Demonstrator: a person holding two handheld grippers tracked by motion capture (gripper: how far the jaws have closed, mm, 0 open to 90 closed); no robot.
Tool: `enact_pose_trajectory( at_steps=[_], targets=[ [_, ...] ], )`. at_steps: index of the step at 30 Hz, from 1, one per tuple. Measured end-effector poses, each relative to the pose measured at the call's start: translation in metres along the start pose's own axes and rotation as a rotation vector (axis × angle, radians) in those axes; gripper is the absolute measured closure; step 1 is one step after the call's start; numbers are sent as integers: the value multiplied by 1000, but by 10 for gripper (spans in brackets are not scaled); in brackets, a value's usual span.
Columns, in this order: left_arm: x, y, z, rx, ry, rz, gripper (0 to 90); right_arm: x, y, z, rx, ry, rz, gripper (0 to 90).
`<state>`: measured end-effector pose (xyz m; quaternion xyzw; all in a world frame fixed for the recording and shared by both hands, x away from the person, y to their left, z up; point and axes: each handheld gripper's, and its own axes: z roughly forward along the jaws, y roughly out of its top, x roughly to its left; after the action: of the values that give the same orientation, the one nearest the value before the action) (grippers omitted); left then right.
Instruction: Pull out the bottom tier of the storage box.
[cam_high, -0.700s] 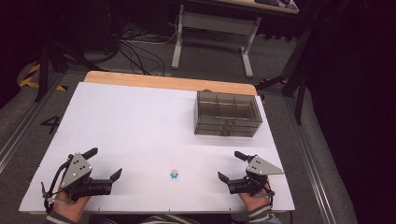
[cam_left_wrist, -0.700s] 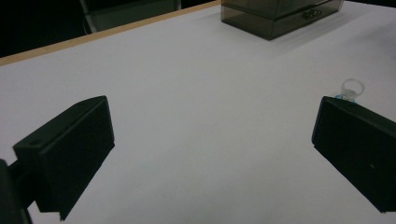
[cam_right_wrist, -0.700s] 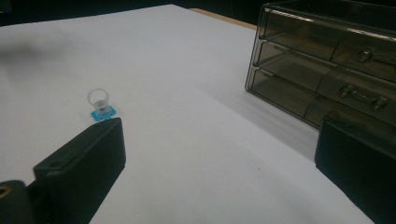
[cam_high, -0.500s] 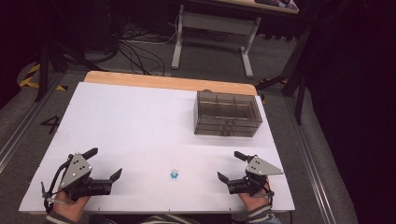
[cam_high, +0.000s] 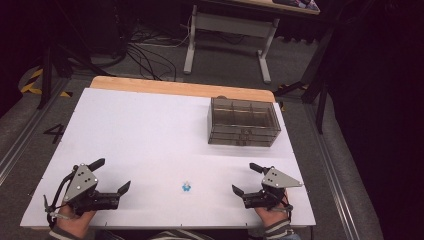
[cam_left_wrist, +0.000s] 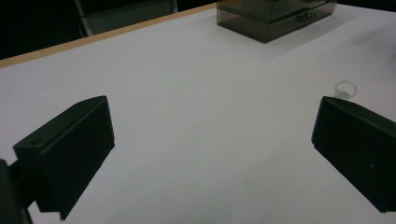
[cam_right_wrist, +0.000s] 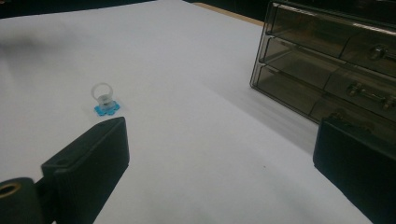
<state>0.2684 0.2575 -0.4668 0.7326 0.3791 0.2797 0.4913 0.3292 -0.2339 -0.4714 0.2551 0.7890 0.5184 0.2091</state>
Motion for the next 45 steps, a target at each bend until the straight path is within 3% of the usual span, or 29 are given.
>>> enact_pose_trajectory(
  at_steps=[12, 19, 45],
  targets=[
    [0, 0, 0, 4, 2, -2, 0, -2, 4, 3, -6, -6, 0, 39],
    [1, 0, 1, 5, 3, -2, 0, -9, 14, 11, 30, -12, -2, 42],
    [1, 0, 3, 13, -1, 2, 0, -25, 36, 37, 24, -6, -5, 39]
  ],
)
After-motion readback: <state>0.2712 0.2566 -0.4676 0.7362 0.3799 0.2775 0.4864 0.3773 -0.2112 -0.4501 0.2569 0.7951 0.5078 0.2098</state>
